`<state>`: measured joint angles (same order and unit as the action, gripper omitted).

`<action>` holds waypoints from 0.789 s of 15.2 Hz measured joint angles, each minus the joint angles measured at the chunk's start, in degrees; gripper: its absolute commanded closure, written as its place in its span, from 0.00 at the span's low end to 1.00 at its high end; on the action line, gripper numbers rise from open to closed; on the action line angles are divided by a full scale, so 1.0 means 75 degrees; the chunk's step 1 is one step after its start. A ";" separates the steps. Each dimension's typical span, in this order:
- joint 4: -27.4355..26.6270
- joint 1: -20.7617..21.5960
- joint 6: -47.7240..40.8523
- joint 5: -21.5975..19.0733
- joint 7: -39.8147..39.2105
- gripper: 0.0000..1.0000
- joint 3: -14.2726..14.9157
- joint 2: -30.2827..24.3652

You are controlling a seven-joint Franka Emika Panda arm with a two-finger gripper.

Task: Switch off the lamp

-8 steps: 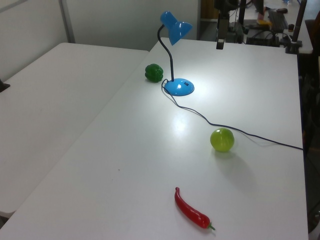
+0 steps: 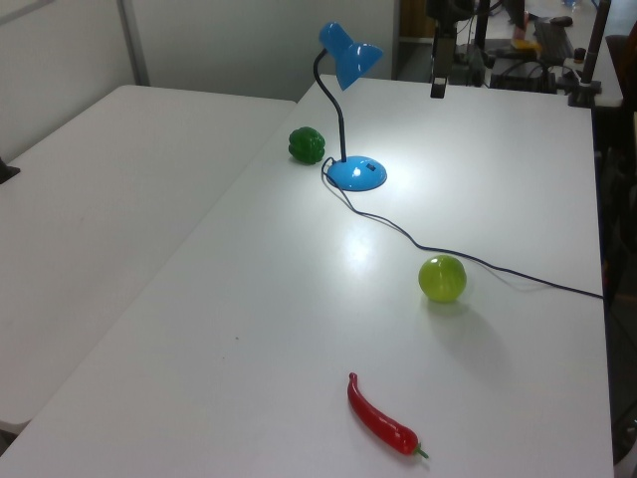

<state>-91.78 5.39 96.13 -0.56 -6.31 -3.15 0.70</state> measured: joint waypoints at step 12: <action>-0.0001 0.0000 0.0224 0.0000 -0.0027 1.00 0.0035 0.0002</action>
<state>-91.79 5.39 97.81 -0.56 -6.52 -2.89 0.72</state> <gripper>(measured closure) 0.859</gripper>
